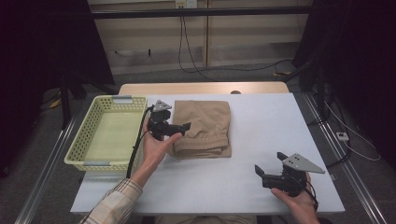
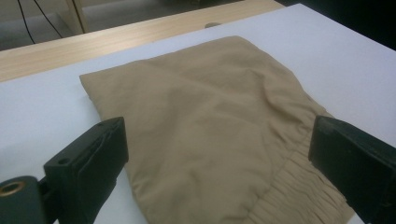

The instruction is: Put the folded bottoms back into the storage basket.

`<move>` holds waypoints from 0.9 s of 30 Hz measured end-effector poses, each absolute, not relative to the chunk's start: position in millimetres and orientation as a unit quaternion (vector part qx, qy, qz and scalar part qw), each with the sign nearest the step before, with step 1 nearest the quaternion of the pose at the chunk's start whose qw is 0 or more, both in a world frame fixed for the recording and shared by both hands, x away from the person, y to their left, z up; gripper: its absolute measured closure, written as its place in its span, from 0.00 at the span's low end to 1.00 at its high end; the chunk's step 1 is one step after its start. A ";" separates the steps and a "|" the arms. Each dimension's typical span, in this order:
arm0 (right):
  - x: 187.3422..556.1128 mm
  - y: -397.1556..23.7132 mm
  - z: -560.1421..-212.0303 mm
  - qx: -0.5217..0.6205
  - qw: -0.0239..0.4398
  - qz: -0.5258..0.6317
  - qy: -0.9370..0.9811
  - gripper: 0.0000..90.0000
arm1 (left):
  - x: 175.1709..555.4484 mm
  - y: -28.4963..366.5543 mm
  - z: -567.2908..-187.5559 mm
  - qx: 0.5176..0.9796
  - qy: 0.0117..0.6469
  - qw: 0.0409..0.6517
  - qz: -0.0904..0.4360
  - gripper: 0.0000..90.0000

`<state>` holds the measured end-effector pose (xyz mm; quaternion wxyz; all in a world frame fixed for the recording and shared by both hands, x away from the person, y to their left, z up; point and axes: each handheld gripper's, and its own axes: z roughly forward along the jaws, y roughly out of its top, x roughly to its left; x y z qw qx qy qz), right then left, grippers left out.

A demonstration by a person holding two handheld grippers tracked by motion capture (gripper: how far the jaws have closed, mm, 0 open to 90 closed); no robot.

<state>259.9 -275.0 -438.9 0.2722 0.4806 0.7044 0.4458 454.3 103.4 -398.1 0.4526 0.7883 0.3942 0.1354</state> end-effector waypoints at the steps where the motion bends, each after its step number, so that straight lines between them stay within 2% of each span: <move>1: 259.9 -274.9 -438.9 0.480 0.272 0.446 0.705 0.06 | 456.4 101.6 -398.7 0.787 0.399 0.450 0.139 0.06; 10: 259.6 -274.5 -438.9 0.479 0.271 0.445 0.706 0.07 | 474.8 98.7 -414.2 0.788 0.424 0.426 0.133 0.09; 20: 260.5 -274.2 -440.1 0.480 0.267 0.442 0.709 0.07 | 498.1 105.6 -435.5 0.780 0.456 0.411 0.119 0.25; 21: 260.4 -274.3 -440.3 0.479 0.266 0.442 0.710 0.07 | 500.4 106.8 -439.0 0.778 0.468 0.403 0.114 0.29; 27: 260.3 -274.2 -440.5 0.480 0.264 0.441 0.711 0.07 | 507.6 110.1 -450.4 0.780 0.488 0.375 0.117 0.40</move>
